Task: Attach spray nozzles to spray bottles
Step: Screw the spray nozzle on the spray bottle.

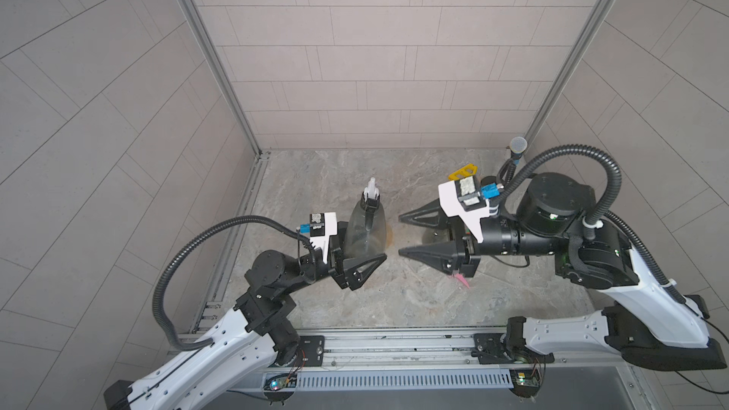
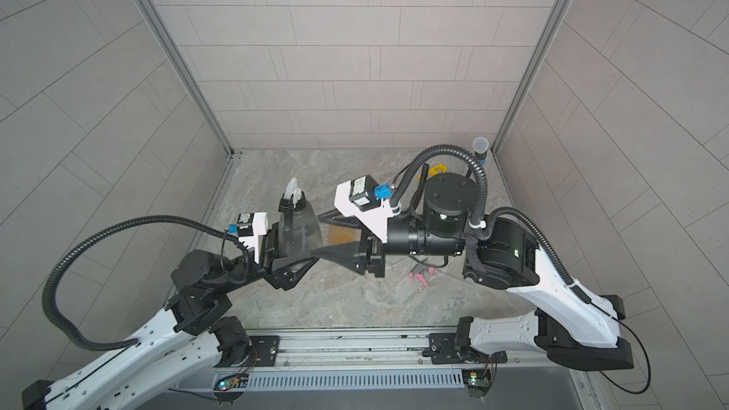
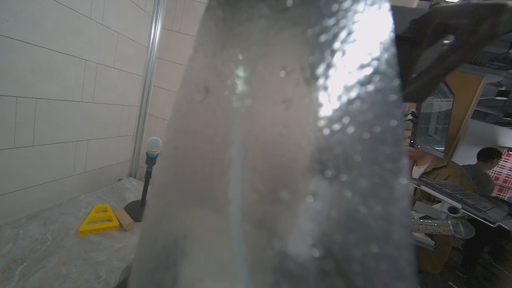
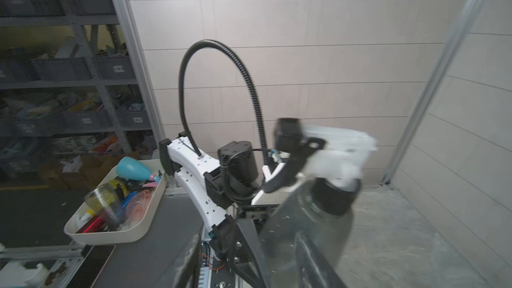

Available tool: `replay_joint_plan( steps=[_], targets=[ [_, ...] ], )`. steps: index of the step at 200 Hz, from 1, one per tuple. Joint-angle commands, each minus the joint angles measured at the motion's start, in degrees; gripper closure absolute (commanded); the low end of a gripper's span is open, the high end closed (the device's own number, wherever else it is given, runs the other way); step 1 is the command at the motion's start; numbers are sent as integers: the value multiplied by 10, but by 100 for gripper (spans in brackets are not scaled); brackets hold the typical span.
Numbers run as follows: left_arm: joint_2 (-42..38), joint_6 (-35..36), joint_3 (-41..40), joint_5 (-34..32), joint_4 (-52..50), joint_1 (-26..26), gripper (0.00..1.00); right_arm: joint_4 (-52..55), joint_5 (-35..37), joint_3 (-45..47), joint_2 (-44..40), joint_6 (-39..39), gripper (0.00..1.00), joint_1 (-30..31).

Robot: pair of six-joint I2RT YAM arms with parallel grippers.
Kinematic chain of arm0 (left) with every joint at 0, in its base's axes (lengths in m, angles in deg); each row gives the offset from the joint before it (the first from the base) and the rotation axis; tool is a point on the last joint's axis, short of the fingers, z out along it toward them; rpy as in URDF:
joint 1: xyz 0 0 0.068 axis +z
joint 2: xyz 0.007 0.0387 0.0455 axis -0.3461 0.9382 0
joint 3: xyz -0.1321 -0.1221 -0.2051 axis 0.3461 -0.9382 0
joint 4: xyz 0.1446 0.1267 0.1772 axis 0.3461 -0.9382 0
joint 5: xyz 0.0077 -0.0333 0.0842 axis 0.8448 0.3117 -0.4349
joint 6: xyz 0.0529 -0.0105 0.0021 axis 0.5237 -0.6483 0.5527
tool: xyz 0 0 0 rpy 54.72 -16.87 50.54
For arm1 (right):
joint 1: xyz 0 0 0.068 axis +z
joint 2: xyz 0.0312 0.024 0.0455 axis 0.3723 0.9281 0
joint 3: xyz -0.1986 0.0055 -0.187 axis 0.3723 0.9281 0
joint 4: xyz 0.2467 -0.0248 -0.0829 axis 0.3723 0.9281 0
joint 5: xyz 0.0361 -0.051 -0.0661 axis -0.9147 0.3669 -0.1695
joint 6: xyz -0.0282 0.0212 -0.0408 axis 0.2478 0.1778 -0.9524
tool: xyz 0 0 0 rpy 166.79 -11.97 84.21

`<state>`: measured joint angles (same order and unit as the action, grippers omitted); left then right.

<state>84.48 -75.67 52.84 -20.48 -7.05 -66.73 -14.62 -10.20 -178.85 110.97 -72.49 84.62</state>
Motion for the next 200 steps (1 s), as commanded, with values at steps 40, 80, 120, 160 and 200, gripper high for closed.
replay_joint_plan(
  steps=[40,80,120,160,200],
  targets=[
    [31,-78,-11,104,146,2,100,-2,-175,-56,66,7,32,-99],
    [43,-95,-11,125,169,2,100,-37,-220,-74,96,28,33,-99],
    [44,-96,-12,131,172,2,100,-53,-244,-81,108,43,41,-99],
    [47,-98,-11,131,172,2,100,-62,-247,-85,112,57,47,-99],
    [45,-92,-10,123,162,2,100,-49,-237,-81,112,51,53,-89]
  ],
)
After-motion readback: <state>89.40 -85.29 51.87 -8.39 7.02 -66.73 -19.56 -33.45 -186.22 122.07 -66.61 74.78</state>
